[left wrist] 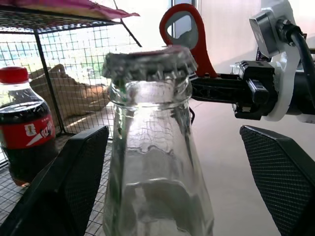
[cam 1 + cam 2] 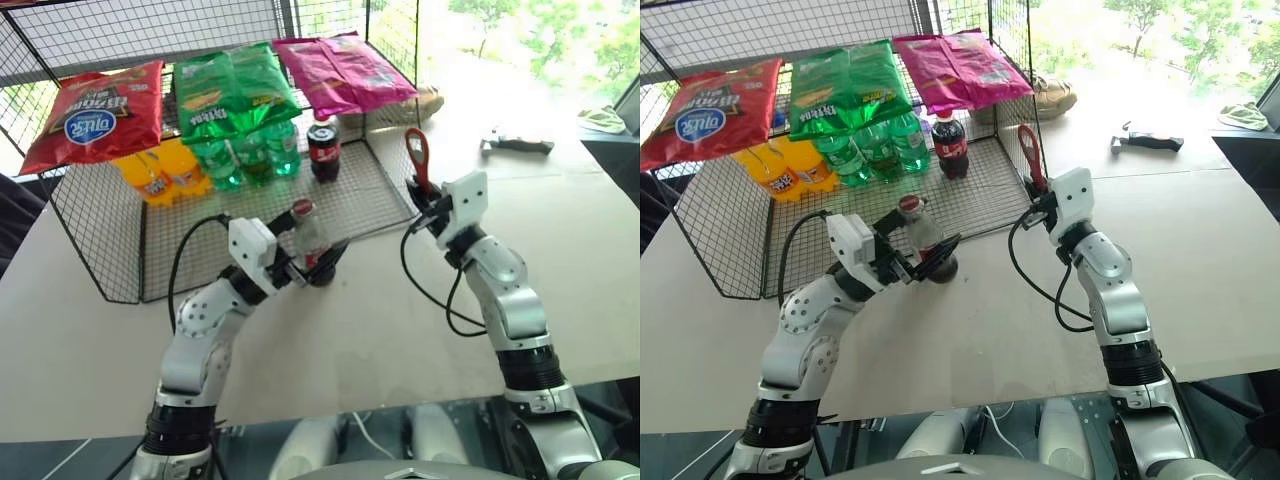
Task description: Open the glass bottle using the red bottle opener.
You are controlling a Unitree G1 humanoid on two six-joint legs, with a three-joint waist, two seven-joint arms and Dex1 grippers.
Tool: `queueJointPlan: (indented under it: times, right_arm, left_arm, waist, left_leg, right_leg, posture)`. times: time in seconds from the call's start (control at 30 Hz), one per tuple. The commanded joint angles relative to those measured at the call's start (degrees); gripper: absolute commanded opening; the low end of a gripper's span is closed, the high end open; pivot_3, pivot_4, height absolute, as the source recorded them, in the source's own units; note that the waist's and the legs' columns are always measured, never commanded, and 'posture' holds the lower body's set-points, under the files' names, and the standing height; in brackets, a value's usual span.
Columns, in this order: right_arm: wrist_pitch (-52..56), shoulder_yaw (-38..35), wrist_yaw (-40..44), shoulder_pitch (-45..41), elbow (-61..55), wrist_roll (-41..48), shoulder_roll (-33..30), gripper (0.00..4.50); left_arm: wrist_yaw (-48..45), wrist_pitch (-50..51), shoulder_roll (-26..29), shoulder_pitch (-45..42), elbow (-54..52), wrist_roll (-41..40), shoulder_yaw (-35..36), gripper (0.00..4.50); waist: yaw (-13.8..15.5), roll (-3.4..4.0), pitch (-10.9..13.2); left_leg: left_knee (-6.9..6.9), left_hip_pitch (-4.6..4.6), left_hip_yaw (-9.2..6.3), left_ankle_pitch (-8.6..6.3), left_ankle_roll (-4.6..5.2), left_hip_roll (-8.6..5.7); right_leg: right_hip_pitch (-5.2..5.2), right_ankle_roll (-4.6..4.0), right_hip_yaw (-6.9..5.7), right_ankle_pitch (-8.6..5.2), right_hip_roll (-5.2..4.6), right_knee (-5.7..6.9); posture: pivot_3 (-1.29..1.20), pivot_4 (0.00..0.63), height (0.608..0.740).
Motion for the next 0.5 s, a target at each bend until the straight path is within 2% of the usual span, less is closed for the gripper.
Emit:
queueJointPlan:
  times: [0.03,0.5]
  right_arm:
    - [-1.4,-0.2,0.0,-1.1,-1.2,0.3,0.4,0.0]
    - [-1.7,0.0,0.5,-1.9,-0.4,0.2,0.6,0.0]
  left_arm:
    - [0.8,-2.6,-0.4,0.0,-1.2,0.0,1.1,4.42]
    - [1.8,-3.5,-1.6,-0.3,1.3,-0.3,0.6,4.42]
  waist:
    - [0.0,0.0,0.0]
    - [0.0,0.0,0.0]
  left_leg:
    - [0.0,0.0,0.0,0.0,0.0,0.0]
    - [0.0,-0.01,0.01,0.0,0.0,0.0]
  right_leg:
    - [0.0,0.0,0.0,0.0,0.0,0.0]
    - [-0.01,0.01,0.01,0.01,0.01,-0.01]
  posture:
    - [0.0,0.15,0.74]
    - [0.0,0.15,0.74]
